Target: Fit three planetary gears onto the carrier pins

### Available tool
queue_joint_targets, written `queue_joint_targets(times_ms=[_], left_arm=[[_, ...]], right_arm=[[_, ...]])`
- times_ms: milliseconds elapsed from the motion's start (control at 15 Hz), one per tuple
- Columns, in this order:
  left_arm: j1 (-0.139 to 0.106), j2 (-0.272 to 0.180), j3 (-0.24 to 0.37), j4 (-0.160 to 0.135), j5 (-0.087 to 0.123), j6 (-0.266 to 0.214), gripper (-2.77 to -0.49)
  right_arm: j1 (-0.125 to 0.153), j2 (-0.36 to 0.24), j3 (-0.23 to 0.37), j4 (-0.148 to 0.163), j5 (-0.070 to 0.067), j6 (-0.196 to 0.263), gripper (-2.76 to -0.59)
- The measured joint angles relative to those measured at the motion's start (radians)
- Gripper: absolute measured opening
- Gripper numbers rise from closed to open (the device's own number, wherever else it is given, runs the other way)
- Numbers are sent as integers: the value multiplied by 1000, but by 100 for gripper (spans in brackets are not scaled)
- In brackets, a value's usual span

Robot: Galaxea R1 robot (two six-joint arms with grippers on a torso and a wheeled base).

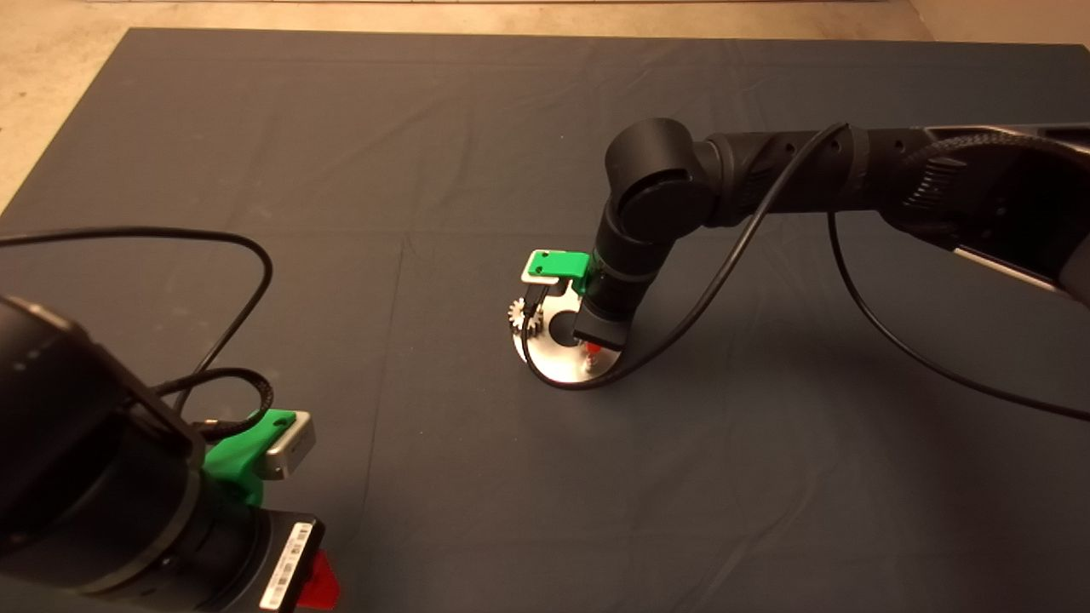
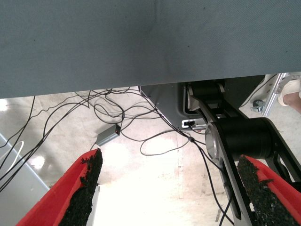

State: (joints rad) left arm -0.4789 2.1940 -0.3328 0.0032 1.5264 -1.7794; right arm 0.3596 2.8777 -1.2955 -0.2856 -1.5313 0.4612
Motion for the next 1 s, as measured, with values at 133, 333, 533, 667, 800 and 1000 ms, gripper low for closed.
queue_joint_targets(times_ms=[133,333,533,667,800,1000], left_arm=[[0,0,0,0,0,0,-122],[5,0,0,0,0,0,-122],[5,0,0,0,0,0,-122],[5,0,0,0,0,0,-122],[5,0,0,0,0,0,-122],[5,0,0,0,0,0,-122]], right_arm=[[20,0,0,7,1,34,-230],[53,-5,1,23,1,92,-230],[59,-9,21,40,0,173,-230],[59,-8,52,52,1,246,-230],[59,-9,80,55,1,332,-230],[59,-13,116,58,0,427,-230]])
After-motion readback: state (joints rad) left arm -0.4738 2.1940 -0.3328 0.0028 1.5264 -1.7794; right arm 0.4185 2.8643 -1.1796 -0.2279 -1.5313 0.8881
